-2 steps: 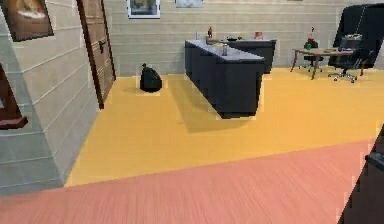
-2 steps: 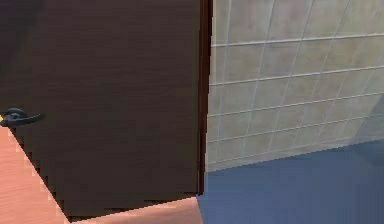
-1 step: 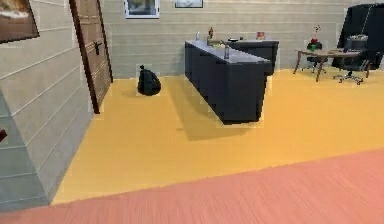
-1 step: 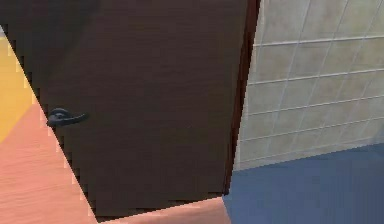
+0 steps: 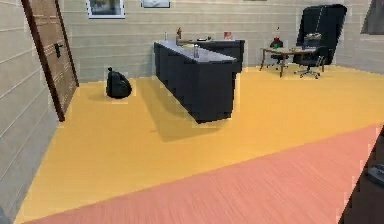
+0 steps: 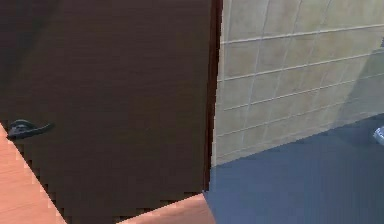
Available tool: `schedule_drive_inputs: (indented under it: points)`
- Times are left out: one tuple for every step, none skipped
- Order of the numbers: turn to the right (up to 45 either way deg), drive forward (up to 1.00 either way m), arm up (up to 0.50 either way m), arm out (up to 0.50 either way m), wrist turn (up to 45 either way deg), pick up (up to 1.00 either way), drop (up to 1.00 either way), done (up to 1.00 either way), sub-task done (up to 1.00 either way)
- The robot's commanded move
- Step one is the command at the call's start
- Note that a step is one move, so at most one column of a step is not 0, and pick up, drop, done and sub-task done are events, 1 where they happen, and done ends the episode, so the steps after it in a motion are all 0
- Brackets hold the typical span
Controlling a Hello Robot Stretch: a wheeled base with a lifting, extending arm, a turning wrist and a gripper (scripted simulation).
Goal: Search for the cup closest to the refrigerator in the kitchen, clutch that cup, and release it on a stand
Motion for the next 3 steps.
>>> schedule_drive_inputs:
  points:
    - [0.0,0.6,0.0,0.0,0.0,0.0,0.0,0.0,0.0]
    - [24.0,0.0,0.0,0.0,0.0,0.0,0.0,0.0,0.0]
    - [0.0,0.7,0.0,0.0,0.0,0.0,0.0,0.0,0.0]
